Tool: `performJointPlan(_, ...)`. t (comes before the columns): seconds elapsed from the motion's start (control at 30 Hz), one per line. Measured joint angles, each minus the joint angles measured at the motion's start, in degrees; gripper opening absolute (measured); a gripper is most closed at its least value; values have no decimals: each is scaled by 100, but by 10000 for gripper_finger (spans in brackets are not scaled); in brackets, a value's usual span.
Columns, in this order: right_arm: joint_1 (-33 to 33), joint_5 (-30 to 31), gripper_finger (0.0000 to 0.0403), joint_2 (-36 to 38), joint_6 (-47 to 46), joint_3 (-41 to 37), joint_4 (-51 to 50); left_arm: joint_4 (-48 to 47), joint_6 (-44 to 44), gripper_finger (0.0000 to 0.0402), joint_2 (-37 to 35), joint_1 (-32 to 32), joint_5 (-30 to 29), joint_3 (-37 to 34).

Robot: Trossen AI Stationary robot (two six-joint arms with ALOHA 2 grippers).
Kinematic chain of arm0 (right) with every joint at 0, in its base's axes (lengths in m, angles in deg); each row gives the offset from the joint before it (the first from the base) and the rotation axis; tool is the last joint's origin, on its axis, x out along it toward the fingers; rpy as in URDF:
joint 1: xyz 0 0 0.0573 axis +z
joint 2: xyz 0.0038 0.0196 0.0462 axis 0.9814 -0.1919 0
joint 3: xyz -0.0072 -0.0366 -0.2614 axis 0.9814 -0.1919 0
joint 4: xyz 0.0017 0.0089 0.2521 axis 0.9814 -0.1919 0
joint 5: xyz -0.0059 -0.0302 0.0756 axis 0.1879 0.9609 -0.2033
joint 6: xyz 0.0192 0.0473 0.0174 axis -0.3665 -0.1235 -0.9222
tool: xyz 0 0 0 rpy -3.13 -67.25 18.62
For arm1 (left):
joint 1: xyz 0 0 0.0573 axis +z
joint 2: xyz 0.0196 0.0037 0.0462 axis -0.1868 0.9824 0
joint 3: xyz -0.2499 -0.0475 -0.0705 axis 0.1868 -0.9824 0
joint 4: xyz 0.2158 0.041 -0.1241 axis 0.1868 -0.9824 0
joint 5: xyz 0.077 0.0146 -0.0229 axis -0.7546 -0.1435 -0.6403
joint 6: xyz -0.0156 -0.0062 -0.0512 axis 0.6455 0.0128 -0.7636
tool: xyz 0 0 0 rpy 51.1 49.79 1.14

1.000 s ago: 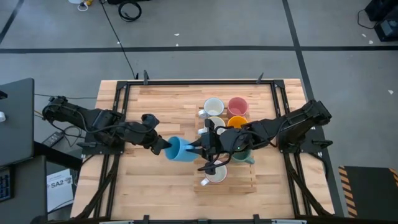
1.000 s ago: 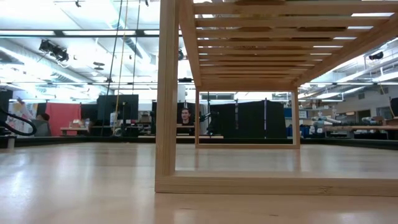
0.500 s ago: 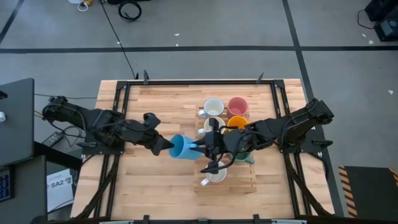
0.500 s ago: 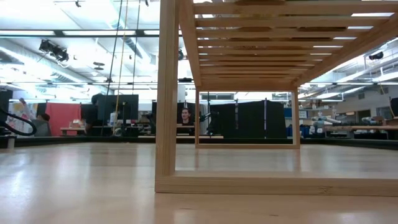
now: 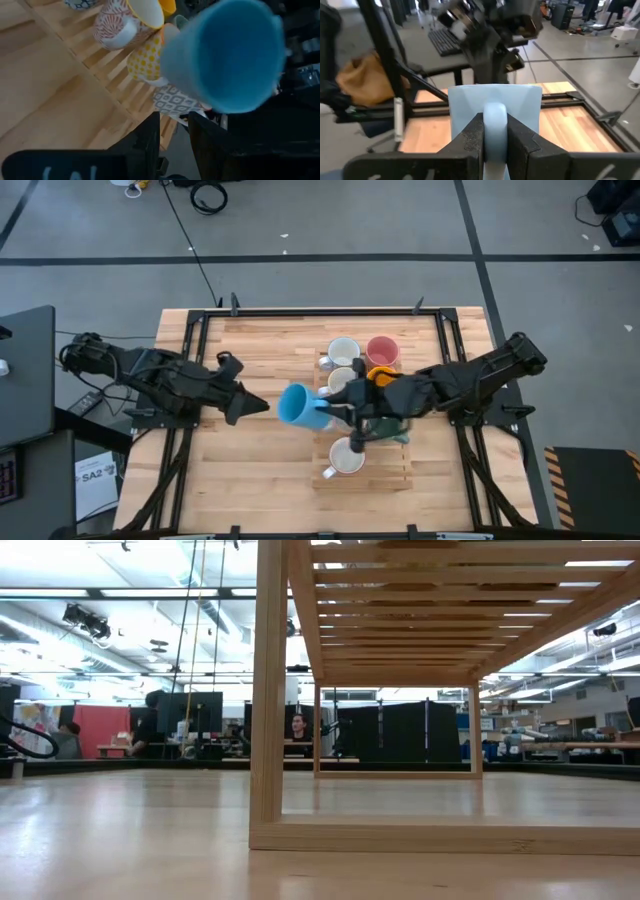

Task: Place coffee mugs
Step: Put the blue mug on the shelf

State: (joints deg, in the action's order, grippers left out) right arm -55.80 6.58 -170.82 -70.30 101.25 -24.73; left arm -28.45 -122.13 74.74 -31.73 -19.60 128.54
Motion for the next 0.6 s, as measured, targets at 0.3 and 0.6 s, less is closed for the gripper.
performJointPlan(0.3, 1034, 825, 55, 654, -464, 0, -307, -372, 47, 108, -6, -247, -109, -2)
performJointPlan(0.6, 2788, 2841, 55, 730, -941, 0, -611, -409, 25, 107, -6, -511, -352, -2)
